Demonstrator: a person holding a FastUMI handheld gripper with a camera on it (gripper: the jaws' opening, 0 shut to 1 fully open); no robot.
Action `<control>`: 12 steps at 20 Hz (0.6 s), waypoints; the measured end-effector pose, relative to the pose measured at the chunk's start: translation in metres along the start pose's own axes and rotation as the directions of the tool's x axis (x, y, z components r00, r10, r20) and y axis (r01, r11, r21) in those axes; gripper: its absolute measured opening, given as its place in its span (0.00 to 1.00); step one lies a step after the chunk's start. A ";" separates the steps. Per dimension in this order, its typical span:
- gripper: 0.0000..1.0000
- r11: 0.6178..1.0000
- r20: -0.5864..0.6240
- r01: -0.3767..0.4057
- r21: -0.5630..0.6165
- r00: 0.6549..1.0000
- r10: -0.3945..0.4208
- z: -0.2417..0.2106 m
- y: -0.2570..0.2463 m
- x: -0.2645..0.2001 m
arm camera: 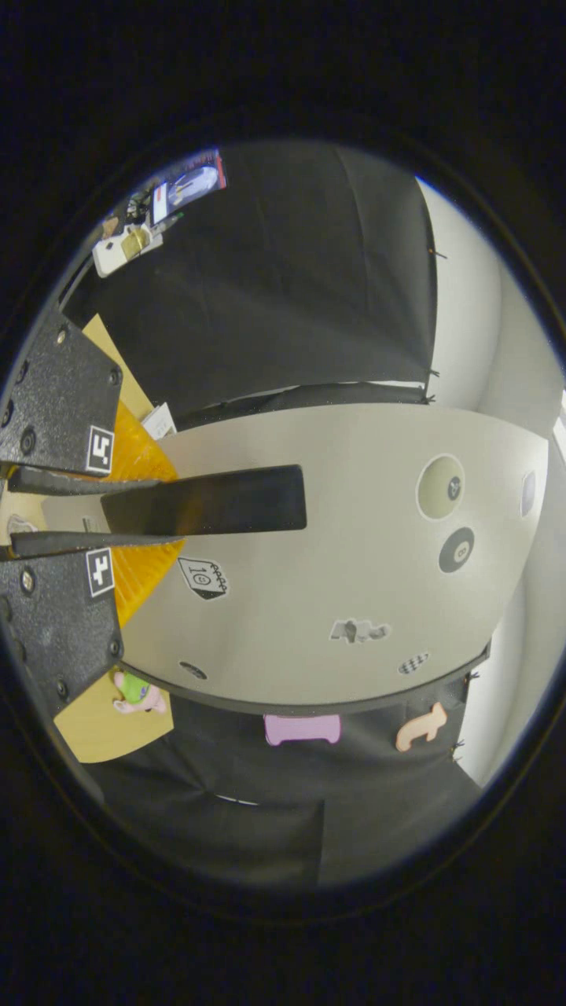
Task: Open the shoe cabinet door, grab the shoes and put them into the shoe cabinet, then close the shoe cabinet door.
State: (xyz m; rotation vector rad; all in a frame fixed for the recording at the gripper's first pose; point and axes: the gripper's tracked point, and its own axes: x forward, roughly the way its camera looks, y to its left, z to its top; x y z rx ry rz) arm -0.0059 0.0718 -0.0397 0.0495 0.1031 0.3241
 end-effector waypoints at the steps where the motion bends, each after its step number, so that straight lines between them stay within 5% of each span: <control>1: 0.20 1.000 0.003 -0.001 -0.007 1.000 0.001 0.000 -0.002 -0.001; 12: 0.13 0.987 0.019 0.160 0.023 0.987 -0.160 -0.001 -0.041 -0.022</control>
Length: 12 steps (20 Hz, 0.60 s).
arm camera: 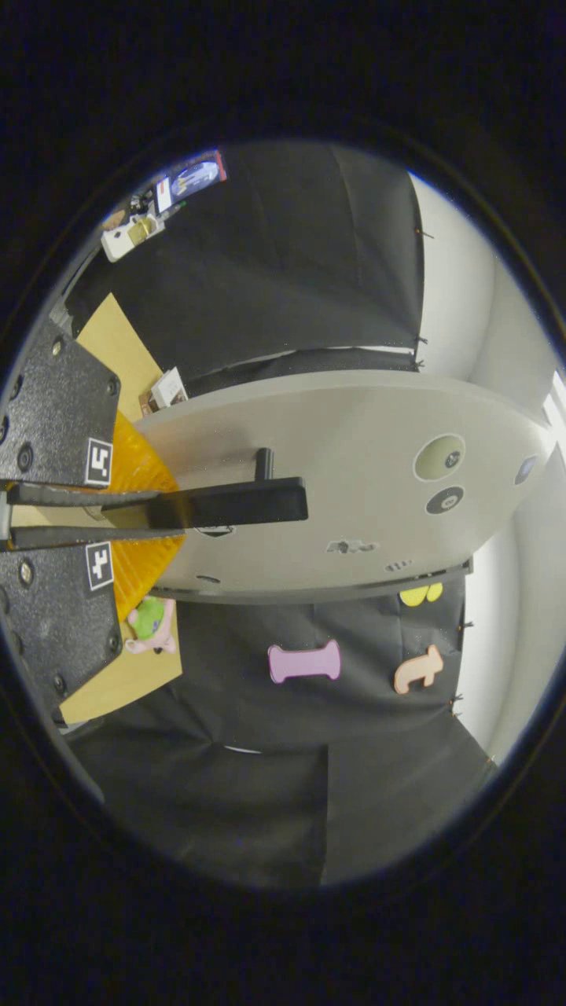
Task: Open the shoe cabinet door, grab the shoes and put them into the shoe cabinet, then close the shoe cabinet door.
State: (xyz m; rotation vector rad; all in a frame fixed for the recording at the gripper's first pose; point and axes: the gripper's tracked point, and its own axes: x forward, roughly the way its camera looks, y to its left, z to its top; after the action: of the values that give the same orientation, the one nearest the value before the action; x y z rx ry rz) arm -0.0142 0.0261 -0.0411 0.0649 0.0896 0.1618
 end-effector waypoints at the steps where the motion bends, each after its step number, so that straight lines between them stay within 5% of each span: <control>1: 0.11 1.000 0.004 0.026 0.005 1.000 -0.026 0.002 -0.005 -0.002; 4: 0.05 0.994 0.005 0.109 -0.003 0.994 -0.109 0.003 -0.023 0.000; 12: 0.04 0.988 -0.001 0.148 0.050 0.989 -0.148 0.002 -0.064 -0.011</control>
State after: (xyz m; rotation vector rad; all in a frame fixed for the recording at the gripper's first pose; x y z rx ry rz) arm -0.0144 -0.0389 -0.0432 0.1080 0.0955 0.0115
